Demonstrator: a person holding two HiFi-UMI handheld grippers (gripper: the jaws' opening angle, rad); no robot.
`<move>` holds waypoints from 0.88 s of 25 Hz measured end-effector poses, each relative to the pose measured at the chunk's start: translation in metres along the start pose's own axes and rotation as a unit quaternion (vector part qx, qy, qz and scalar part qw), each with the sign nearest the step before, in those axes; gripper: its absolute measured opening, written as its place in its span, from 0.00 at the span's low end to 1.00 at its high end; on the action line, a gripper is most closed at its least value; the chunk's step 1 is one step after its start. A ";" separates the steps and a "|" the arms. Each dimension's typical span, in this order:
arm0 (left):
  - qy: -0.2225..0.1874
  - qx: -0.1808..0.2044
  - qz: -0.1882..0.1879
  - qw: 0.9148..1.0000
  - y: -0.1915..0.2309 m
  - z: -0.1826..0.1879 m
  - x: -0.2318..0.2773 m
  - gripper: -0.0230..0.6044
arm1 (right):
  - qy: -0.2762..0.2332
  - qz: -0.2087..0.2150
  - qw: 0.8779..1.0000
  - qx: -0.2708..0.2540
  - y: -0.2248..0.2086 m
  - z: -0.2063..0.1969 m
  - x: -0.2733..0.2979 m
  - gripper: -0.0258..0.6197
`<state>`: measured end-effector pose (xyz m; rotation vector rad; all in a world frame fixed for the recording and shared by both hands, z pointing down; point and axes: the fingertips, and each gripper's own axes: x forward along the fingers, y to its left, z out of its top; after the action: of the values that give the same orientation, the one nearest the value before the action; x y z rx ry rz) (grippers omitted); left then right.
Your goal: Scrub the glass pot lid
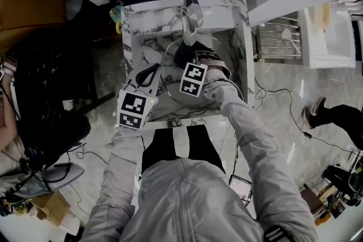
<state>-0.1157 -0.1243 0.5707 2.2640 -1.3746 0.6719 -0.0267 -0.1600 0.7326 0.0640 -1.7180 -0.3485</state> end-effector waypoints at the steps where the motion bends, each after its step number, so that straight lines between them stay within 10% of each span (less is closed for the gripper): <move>1: 0.000 0.000 0.000 1.000 0.000 0.000 0.000 0.08 | -0.001 0.001 1.000 -0.004 0.003 0.001 -0.001 0.13; 22: 0.004 0.003 -0.003 1.000 -0.007 -0.004 0.001 0.08 | -0.045 0.101 0.994 -0.006 0.076 0.012 -0.019 0.14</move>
<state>-0.1097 -0.1204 0.5738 2.2662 -1.3641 0.6831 -0.0234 -0.0810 0.7333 -0.1365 -1.7928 -0.2135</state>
